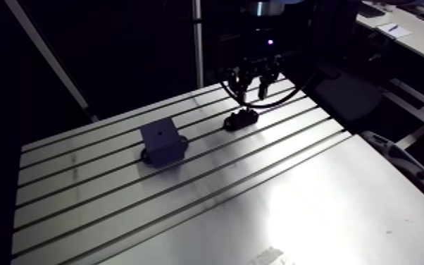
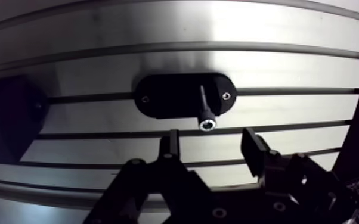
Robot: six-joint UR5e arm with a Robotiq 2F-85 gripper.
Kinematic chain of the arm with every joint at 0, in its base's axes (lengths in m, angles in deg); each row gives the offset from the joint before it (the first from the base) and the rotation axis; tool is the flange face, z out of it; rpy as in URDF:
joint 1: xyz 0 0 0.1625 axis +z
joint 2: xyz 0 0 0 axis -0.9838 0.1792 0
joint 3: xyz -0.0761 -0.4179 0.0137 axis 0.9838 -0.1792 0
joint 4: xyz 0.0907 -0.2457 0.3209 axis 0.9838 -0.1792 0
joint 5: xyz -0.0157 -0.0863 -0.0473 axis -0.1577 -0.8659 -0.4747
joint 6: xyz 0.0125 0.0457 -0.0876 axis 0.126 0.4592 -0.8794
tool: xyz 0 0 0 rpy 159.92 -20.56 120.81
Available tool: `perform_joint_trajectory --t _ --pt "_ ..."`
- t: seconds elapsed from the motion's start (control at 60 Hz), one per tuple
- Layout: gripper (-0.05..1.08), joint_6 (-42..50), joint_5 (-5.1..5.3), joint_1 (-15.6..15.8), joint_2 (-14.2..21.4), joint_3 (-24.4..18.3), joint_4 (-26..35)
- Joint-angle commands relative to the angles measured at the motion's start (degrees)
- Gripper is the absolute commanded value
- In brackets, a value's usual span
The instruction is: Pick up the M10 bolt and insert it into the hole until fully seated.
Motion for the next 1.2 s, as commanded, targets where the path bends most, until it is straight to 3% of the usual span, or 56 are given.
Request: perform_joint_trajectory --t 0.017,1.2 --pt "0.38 0.0 0.08 0.0 -0.1 0.6 -0.1" --pt "0.45 -0.2 0.08 -0.4 -2.4 0.5 -2.4"
